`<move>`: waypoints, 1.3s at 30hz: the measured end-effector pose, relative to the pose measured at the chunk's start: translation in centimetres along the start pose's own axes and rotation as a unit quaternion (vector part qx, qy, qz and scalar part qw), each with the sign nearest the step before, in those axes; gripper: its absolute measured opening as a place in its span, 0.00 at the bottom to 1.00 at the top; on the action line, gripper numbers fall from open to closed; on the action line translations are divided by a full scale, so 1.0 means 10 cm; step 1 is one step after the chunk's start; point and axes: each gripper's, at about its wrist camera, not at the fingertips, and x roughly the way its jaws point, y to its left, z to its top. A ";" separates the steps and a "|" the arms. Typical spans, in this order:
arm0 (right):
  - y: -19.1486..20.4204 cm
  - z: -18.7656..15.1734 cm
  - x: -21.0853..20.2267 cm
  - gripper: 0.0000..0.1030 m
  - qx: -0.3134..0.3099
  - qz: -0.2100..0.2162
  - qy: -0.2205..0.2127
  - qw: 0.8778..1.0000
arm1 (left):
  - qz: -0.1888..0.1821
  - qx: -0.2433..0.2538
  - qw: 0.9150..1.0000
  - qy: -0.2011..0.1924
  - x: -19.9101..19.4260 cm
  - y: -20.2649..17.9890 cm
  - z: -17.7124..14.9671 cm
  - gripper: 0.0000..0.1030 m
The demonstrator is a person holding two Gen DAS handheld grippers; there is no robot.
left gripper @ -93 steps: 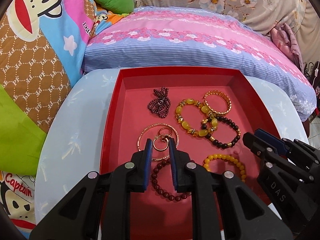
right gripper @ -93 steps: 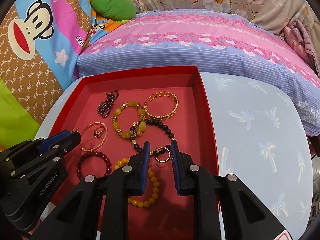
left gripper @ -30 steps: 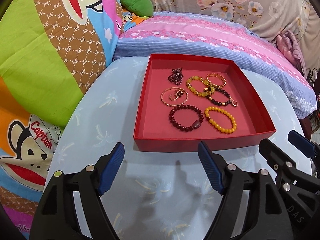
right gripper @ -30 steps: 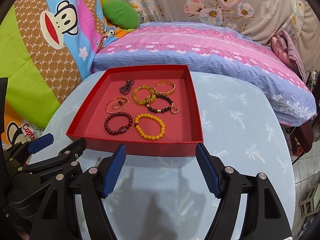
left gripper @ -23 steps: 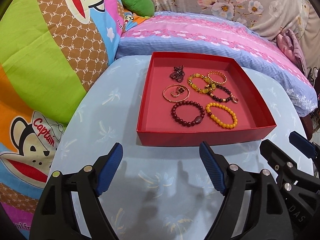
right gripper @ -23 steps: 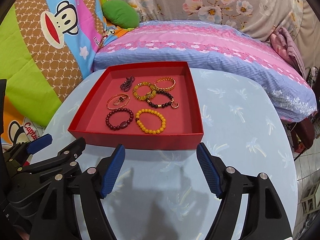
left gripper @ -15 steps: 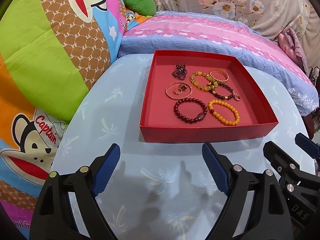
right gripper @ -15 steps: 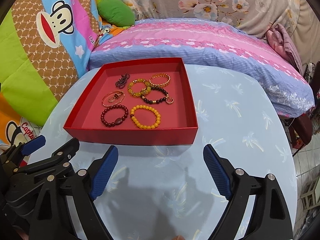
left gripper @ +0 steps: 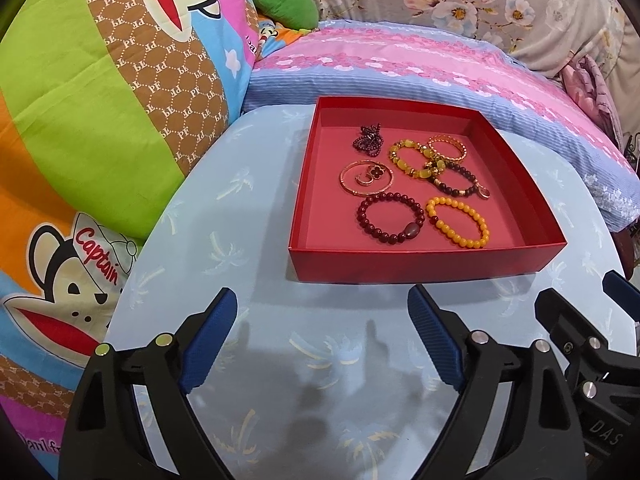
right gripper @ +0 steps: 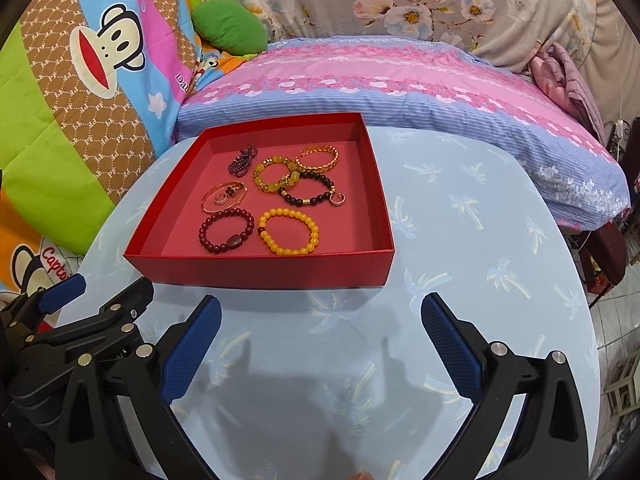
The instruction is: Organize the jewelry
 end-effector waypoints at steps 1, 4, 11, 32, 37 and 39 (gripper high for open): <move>0.00 0.00 0.00 0.94 0.001 0.000 0.000 1.000 | 0.000 0.000 1.000 0.000 0.00 0.00 0.00 0.81; 0.00 0.00 0.00 0.94 0.001 -0.002 0.001 1.000 | -0.001 0.001 1.000 -0.001 0.00 0.00 0.00 0.81; -0.02 0.00 0.01 0.94 0.000 -0.007 0.001 1.000 | 0.002 0.003 1.000 -0.003 0.01 -0.01 0.00 0.82; -0.02 -0.01 0.01 0.94 0.004 -0.008 0.000 1.000 | 0.011 0.005 1.000 -0.008 -0.01 -0.02 0.00 0.84; -0.03 -0.03 0.02 0.94 0.005 -0.008 0.002 1.000 | 0.012 0.006 1.000 -0.007 0.00 -0.03 -0.01 0.84; -0.02 -0.04 0.02 0.94 0.005 -0.009 0.002 1.000 | 0.012 0.005 1.000 -0.007 0.00 -0.03 -0.02 0.84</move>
